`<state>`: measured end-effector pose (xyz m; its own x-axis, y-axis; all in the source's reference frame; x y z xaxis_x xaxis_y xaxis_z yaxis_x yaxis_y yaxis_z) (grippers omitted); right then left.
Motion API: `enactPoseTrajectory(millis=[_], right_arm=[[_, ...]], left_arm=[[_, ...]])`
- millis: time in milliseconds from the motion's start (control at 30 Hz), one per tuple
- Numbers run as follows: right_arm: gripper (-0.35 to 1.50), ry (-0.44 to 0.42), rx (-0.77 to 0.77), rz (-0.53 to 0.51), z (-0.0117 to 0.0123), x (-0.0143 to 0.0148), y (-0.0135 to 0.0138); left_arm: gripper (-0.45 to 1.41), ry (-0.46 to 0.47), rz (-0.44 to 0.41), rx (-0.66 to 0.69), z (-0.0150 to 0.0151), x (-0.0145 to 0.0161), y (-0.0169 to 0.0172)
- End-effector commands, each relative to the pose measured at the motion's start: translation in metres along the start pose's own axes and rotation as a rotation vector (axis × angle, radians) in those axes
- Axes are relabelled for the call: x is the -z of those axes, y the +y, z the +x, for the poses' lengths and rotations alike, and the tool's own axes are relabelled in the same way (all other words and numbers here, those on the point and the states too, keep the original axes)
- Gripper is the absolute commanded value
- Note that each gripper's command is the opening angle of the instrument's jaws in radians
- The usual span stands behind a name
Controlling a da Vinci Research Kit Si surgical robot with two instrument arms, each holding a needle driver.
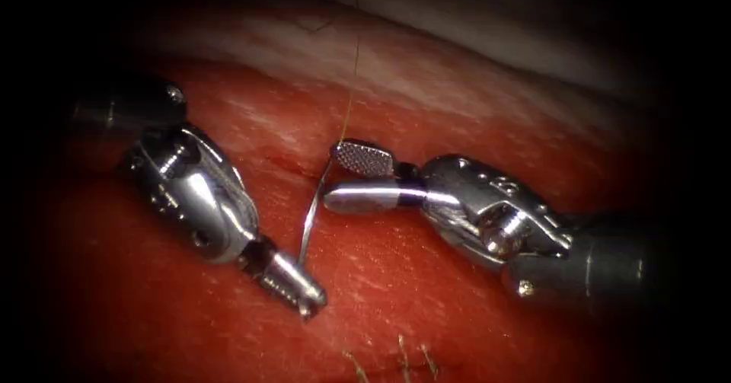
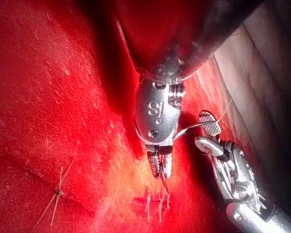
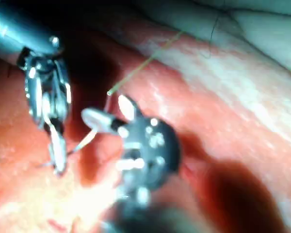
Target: Wound Closure
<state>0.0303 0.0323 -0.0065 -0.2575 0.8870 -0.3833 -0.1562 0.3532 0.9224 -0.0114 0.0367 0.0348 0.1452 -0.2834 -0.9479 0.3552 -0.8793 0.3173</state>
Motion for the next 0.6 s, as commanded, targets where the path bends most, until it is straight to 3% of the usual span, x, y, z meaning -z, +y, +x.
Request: enactPoseTrajectory(millis=[33, 600], right_arm=[[0.46, 0.001, -0.004, 0.006, -0.0003, -0.0014, 0.0002], [0.37, 0.006, -0.177, 0.057, -0.0017, -0.0029, -0.0003]], left_arm=[[-0.35, 0.0, 0.003, -0.005, -0.0002, -0.0006, 0.0002], [-0.35, 0.002, 0.003, -0.01, 0.0, -0.0008, 0.0]])
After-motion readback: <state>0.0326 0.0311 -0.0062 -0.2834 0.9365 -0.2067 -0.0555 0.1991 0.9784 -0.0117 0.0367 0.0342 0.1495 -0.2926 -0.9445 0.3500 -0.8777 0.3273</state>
